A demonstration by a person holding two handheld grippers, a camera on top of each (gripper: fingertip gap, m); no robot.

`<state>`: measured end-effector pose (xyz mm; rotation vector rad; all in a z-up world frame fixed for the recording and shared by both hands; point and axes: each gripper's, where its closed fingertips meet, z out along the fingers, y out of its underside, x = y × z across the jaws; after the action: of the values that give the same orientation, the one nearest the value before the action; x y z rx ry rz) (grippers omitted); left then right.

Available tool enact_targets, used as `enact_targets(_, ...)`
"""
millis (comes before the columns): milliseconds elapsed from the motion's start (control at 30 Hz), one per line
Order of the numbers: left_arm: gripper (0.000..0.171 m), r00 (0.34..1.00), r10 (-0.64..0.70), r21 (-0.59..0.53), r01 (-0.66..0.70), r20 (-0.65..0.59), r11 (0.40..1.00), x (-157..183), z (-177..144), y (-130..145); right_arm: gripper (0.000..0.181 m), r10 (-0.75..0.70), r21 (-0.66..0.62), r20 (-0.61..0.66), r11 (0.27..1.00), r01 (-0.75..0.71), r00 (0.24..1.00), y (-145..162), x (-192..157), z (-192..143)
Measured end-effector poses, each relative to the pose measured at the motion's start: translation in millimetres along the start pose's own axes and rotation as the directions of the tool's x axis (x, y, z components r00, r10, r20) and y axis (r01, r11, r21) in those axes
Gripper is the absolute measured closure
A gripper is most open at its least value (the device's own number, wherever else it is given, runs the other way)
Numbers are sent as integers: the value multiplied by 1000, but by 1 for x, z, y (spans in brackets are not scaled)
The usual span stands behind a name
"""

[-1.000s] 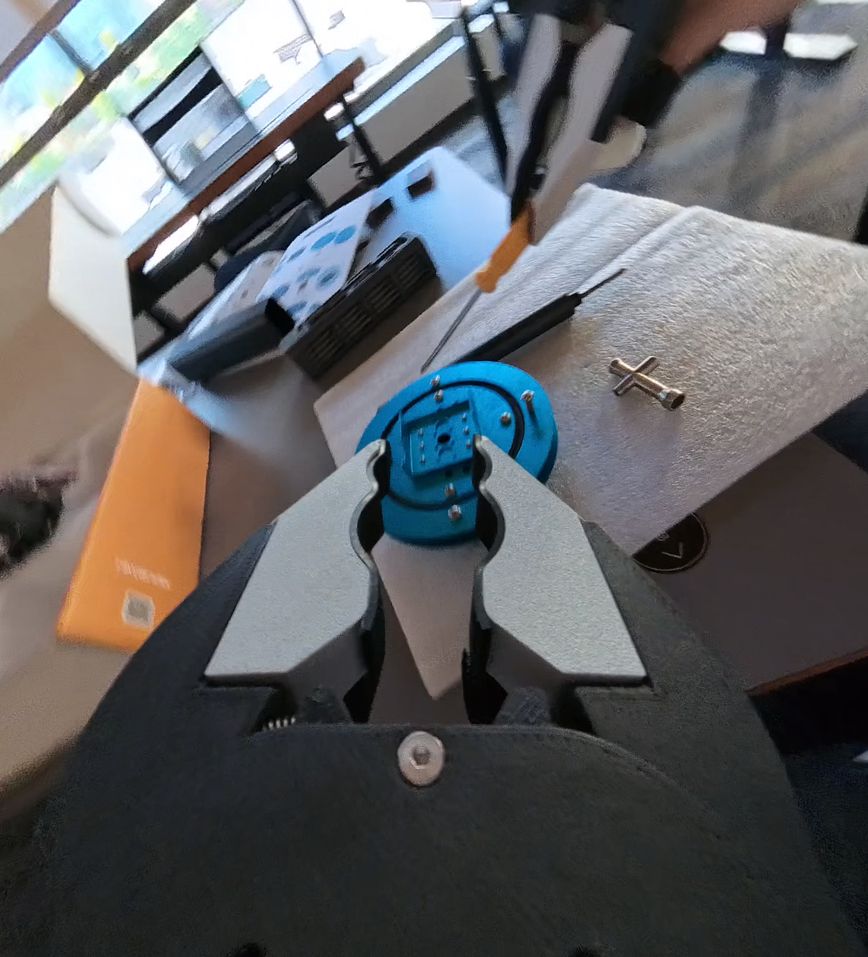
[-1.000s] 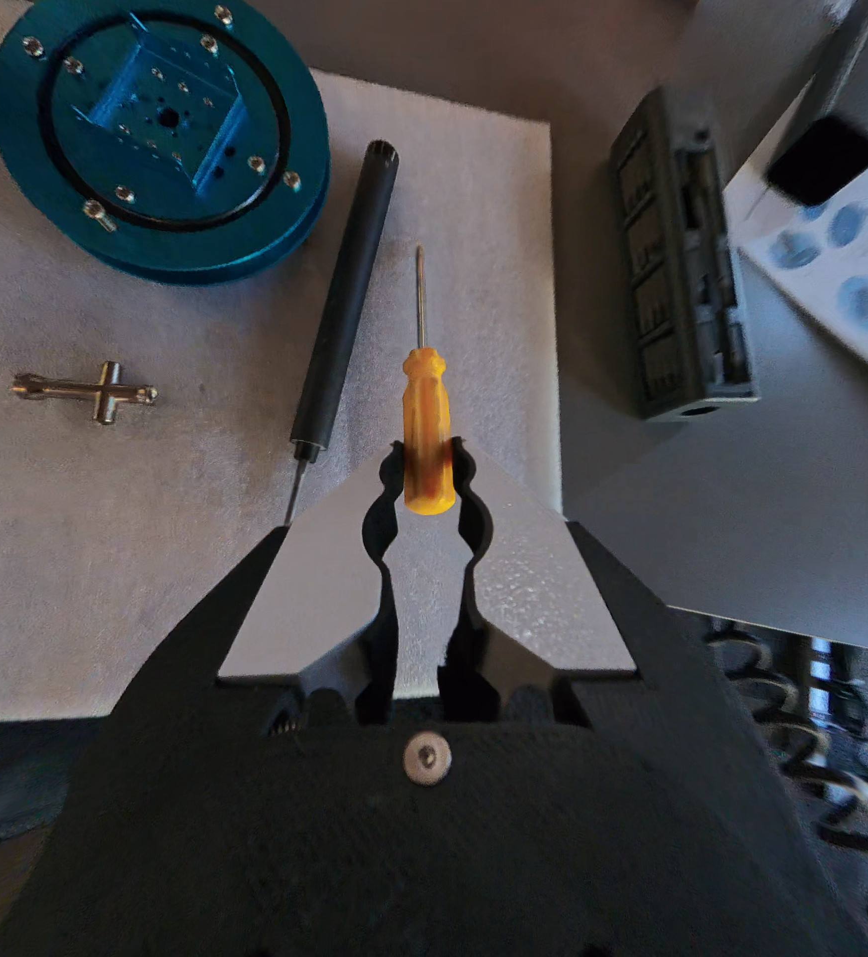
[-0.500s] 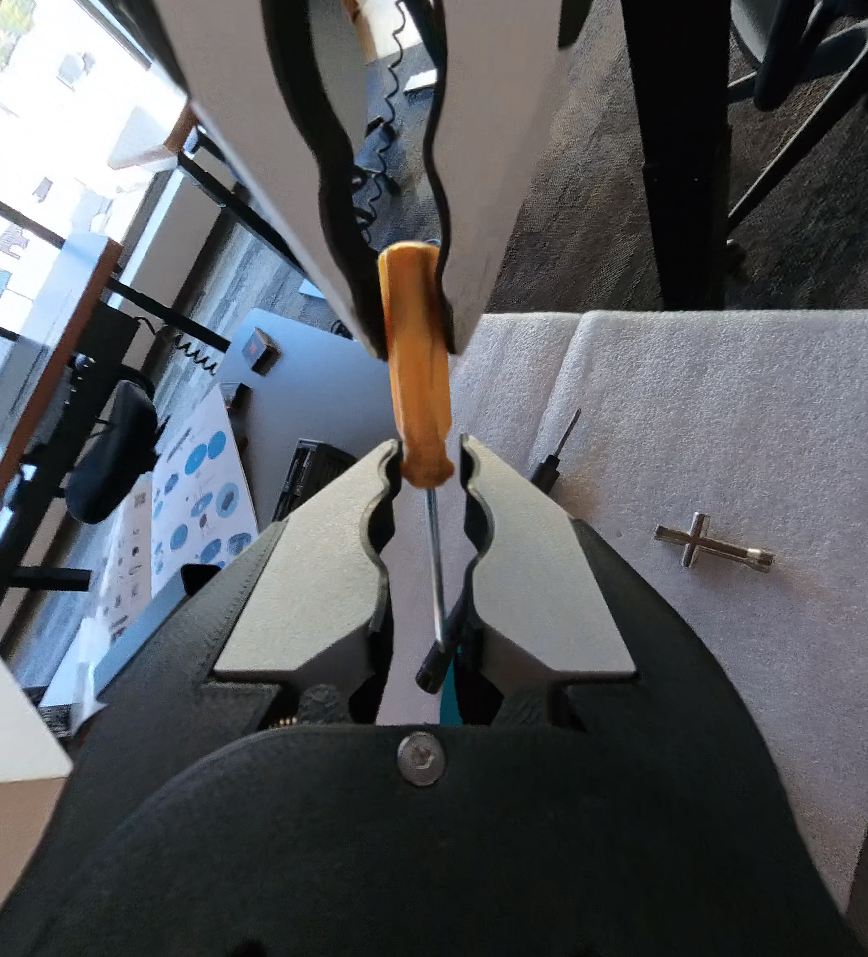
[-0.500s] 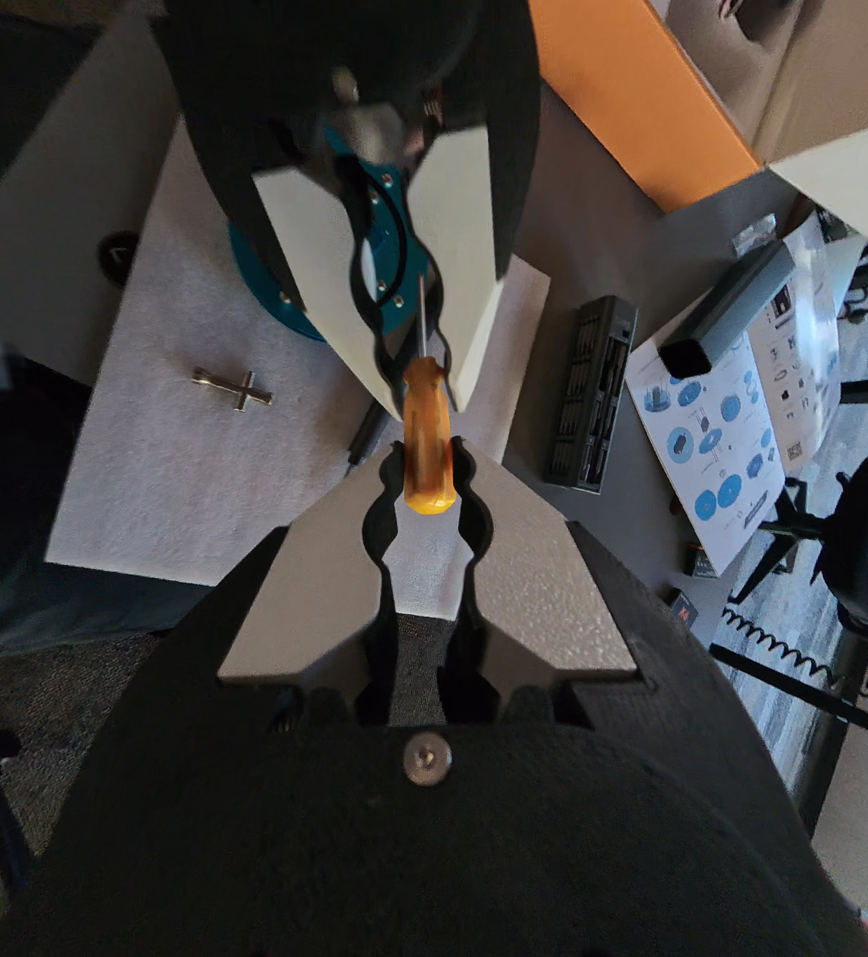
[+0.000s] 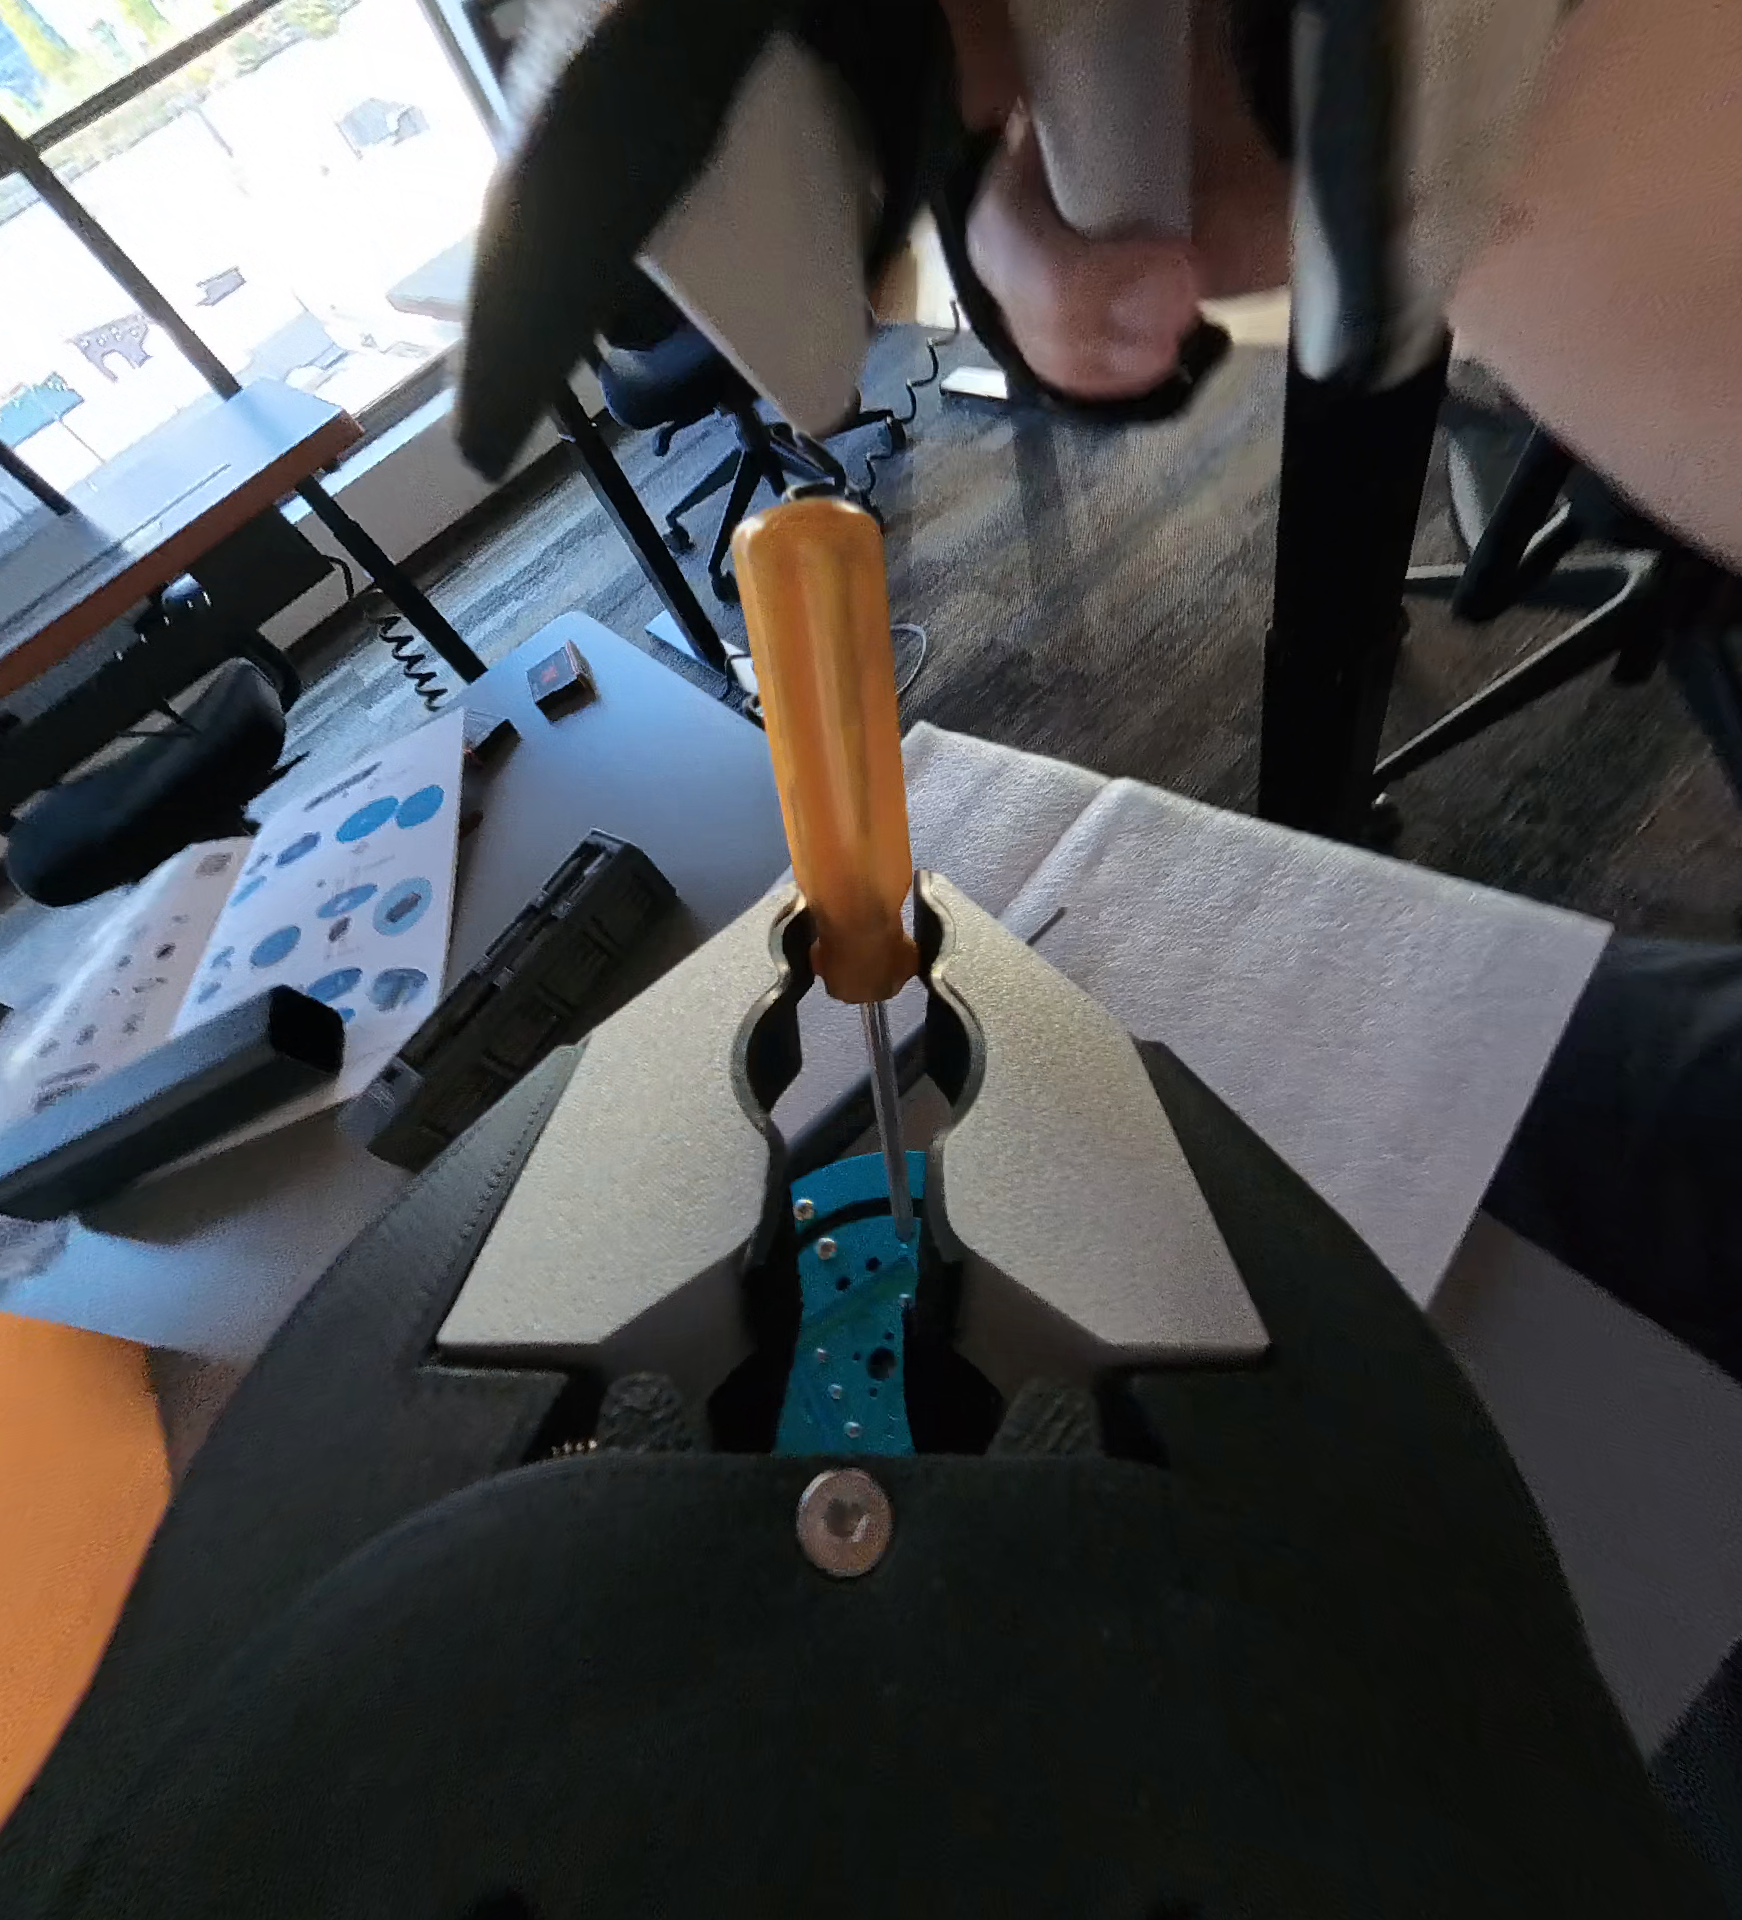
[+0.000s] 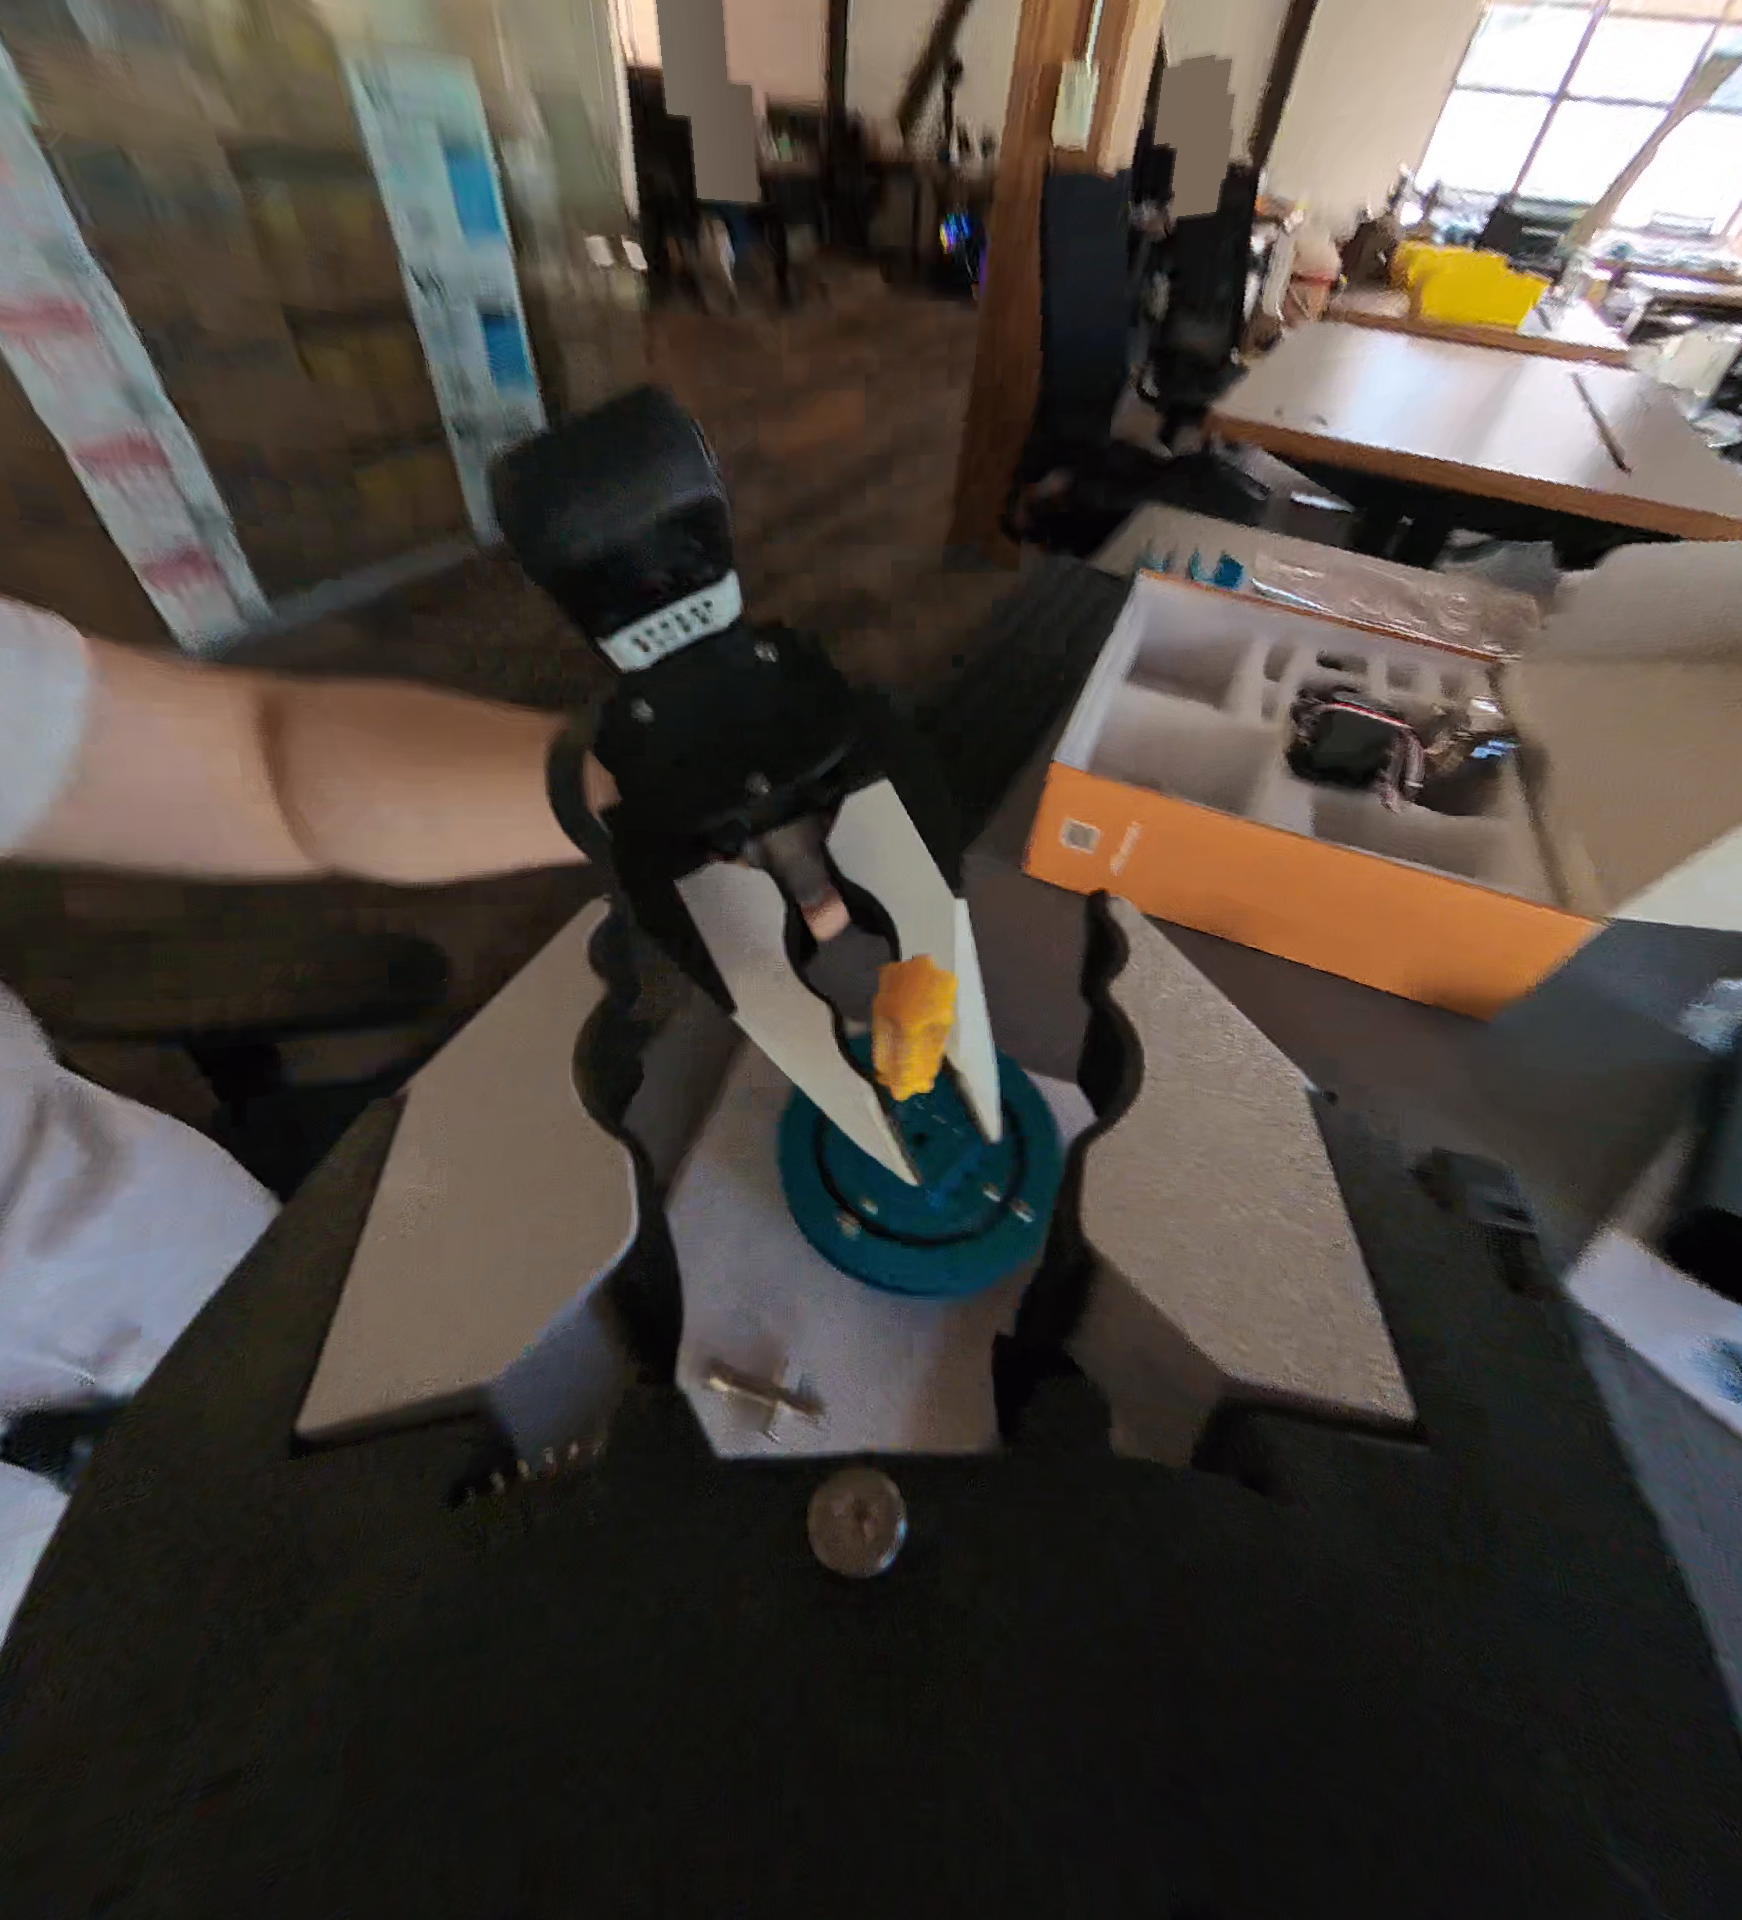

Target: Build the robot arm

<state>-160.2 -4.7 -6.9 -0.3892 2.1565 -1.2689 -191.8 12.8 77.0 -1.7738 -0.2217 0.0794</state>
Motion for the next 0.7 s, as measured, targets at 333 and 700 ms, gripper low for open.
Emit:
enact_targets(333,155,974,-219,134,224,-52,965,6,-18,-5,156,182,93,35,978,-184,983,11,3,31)
enact_targets(700,148,980,-174,120,185,-93,975,16,-15,29,166,194,-10,-76,981,-195,978,46,11,48)
